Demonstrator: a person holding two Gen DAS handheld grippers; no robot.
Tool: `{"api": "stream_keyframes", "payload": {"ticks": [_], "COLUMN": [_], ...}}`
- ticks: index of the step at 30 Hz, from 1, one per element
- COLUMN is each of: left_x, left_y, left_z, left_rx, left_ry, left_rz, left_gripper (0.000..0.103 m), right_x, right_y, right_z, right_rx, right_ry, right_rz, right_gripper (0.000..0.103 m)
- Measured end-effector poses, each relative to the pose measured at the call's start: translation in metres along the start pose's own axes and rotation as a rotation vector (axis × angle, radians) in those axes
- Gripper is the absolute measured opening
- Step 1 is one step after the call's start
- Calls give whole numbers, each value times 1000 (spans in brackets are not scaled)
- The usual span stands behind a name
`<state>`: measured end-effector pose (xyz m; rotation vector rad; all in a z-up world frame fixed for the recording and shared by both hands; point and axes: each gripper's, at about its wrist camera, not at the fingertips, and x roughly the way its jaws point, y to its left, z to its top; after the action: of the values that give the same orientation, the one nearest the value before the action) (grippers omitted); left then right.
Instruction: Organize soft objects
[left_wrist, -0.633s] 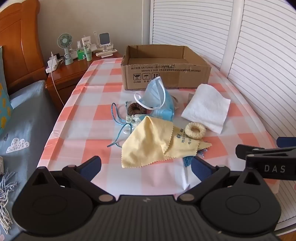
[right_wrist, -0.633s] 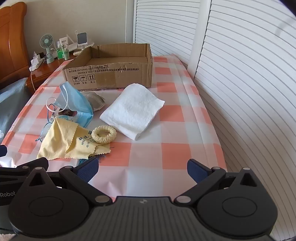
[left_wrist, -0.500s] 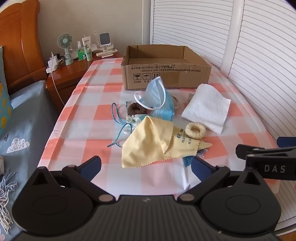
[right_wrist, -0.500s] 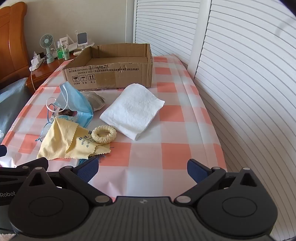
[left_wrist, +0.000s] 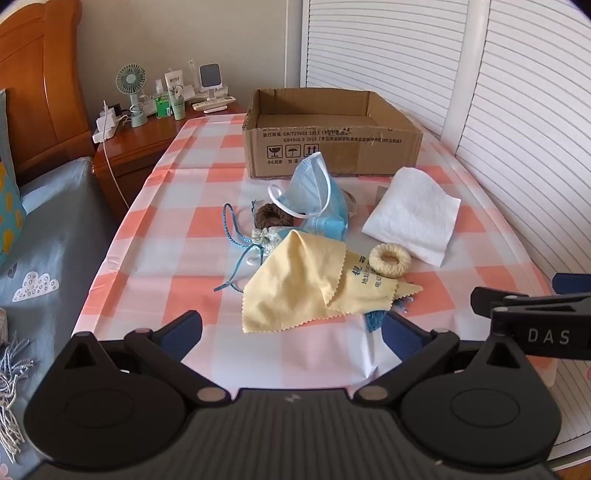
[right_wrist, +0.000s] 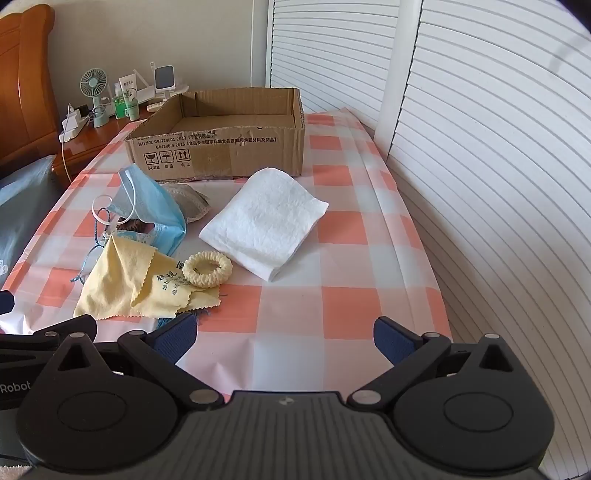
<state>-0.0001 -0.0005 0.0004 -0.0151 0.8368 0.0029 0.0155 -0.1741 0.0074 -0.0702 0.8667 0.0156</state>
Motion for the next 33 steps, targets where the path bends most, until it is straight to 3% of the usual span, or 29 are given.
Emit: {"api": "stream_keyframes", "payload": {"ticks": [33], "left_x": [1], "left_y": [2], "left_z": [-1], "left_rx": [-3], "left_ry": [5], "left_rz": [0], "left_gripper": [102], "right_x": [1], "right_y": [0], "right_z": [0], "right_rx": [0], "right_ry": [1], "right_rz": [-1], "right_gripper": [103]}}
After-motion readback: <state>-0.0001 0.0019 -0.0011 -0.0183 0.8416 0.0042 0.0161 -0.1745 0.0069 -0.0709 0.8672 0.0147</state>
